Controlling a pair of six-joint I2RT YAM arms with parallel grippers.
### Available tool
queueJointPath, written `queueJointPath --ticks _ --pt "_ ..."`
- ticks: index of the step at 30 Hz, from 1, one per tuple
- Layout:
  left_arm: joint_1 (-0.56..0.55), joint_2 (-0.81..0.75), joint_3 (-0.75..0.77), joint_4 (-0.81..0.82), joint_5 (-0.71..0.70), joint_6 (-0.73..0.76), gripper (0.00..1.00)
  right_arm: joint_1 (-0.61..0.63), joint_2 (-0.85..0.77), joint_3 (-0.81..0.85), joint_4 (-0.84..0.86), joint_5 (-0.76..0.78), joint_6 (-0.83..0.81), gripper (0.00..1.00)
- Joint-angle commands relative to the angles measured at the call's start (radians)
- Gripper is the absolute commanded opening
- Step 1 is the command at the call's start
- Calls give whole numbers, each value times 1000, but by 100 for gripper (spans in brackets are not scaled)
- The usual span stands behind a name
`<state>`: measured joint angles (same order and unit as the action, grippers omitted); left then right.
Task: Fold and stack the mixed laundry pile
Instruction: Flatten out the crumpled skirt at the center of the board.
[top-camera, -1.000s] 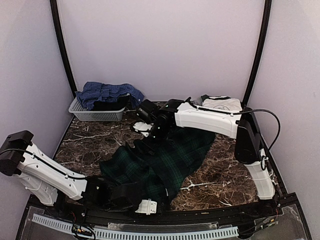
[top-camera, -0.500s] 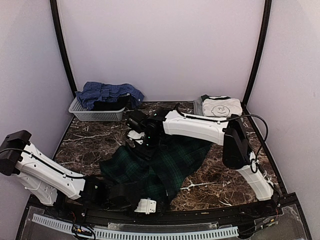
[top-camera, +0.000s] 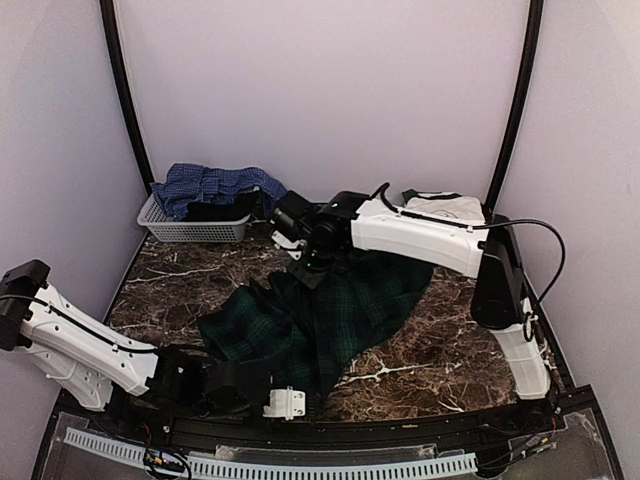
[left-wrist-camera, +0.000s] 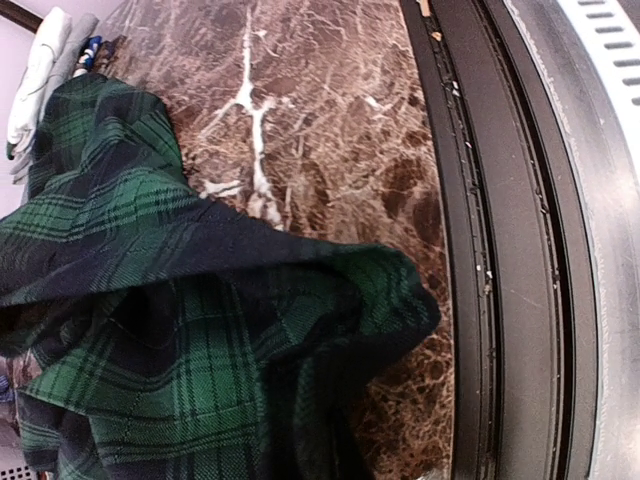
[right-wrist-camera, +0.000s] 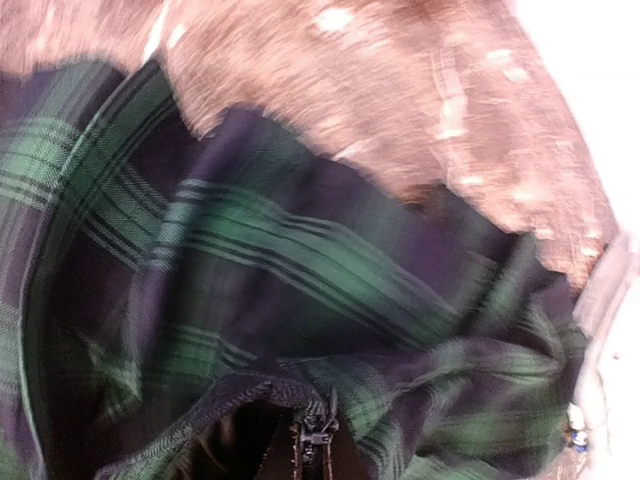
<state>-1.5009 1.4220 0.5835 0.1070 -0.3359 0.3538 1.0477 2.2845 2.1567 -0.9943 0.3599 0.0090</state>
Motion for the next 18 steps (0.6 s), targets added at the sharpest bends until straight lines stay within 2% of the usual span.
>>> queueJointPath --ticks 1,6,10,13,15,16,18 --pt "13 -119 -29 44 -81 -76 1 -87 -235 -52 173 28 55 0" --pt "136 -351 -26 28 -192 -199 0 -194 -360 -41 323 -81 95 0" --pt "304 -586 16 1 -239 -230 0 -281 -334 127 394 -153 130 0" --pt "438 -695 119 -39 -252 -163 0 -328 -229 391 393 -263 179 0" --pt "465 -720 194 -68 -277 -79 0 -336 -145 563 410 -329 209 0" --pt "468 -725 234 -81 -286 -23 0 -337 -119 619 436 -368 233 0" --pt "472 -736 297 -111 -305 31 0 -339 -109 592 531 -465 304 0"
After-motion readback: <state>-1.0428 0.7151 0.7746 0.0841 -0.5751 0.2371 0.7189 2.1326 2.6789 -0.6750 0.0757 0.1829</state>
